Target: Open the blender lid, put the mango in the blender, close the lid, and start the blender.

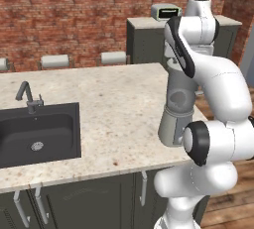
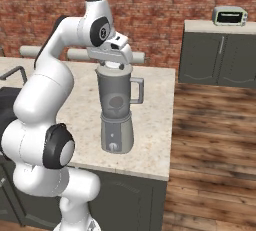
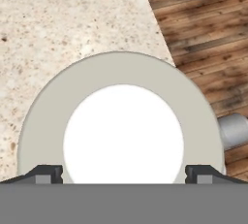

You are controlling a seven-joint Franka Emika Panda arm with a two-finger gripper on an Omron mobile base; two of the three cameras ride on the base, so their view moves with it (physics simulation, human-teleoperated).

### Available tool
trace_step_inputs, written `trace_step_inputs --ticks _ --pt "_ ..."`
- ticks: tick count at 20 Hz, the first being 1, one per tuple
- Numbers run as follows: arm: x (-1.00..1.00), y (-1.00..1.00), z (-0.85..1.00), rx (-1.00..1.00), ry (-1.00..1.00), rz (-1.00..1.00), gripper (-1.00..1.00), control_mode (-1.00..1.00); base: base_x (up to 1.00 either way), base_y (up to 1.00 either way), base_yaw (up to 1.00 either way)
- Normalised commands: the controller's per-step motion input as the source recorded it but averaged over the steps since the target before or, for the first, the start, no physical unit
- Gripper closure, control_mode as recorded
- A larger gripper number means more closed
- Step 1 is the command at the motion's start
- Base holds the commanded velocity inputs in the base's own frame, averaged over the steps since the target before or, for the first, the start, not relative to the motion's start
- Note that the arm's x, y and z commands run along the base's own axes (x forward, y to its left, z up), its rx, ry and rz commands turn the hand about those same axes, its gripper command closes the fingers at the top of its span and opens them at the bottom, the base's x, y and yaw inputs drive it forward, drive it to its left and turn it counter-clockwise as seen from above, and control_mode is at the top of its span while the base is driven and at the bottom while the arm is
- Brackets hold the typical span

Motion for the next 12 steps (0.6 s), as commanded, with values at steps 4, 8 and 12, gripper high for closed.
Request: trace_step_inputs --ticks 4,8,12 --pt "0.00 0.00 0.00 0.00 0.00 0.01 1.00 -1.00 0.00 0.00 0.00" --pt "-0.08 -0.02 0.00 0.00 0.00 0.00 1.00 -1.00 0.00 0.00 0.00" --pt "-0.14 -0.04 0.00 0.00 0.00 0.00 1.00 -1.00 0.00 0.00 0.00"
